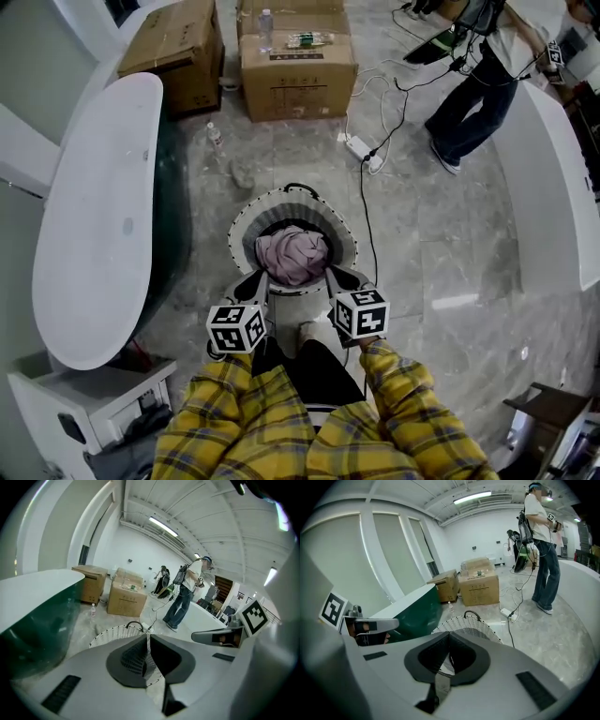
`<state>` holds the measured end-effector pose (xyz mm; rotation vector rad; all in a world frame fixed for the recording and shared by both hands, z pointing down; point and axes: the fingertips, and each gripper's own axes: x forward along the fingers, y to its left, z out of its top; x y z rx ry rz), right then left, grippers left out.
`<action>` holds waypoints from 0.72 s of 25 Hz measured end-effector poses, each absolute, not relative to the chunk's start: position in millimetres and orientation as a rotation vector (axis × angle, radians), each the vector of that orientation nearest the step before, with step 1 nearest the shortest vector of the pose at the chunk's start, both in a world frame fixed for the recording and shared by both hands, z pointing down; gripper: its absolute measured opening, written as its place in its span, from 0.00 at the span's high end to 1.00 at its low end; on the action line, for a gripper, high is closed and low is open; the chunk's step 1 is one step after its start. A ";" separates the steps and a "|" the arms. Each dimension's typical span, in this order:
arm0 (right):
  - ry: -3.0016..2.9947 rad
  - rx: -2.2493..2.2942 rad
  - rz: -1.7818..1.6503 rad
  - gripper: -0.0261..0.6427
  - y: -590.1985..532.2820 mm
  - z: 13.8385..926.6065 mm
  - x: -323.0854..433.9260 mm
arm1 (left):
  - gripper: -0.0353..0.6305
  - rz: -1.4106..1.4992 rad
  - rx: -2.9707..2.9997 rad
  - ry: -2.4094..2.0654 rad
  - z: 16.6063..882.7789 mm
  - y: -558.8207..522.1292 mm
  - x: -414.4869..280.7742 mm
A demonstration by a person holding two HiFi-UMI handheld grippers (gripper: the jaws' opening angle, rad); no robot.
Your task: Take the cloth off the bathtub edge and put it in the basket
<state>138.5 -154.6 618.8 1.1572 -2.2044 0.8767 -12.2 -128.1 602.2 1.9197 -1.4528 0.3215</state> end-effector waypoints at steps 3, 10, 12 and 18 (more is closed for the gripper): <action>-2.216 1.158 0.851 0.92 -151.8 604.8 139.5 | 0.90 0.335 1.952 -1.470 588.3 -126.7 -14.4; -2.257 1.119 0.789 0.92 -137.2 577.8 141.4 | 0.90 0.311 1.954 -1.516 565.1 -117.0 -21.4; -2.267 1.117 0.786 0.92 -134.0 573.5 141.5 | 0.90 0.295 1.943 -1.530 561.6 -112.9 -23.4; -2.294 1.109 0.803 0.92 -128.2 566.0 136.9 | 0.90 0.278 1.921 -1.539 561.1 -101.3 -20.5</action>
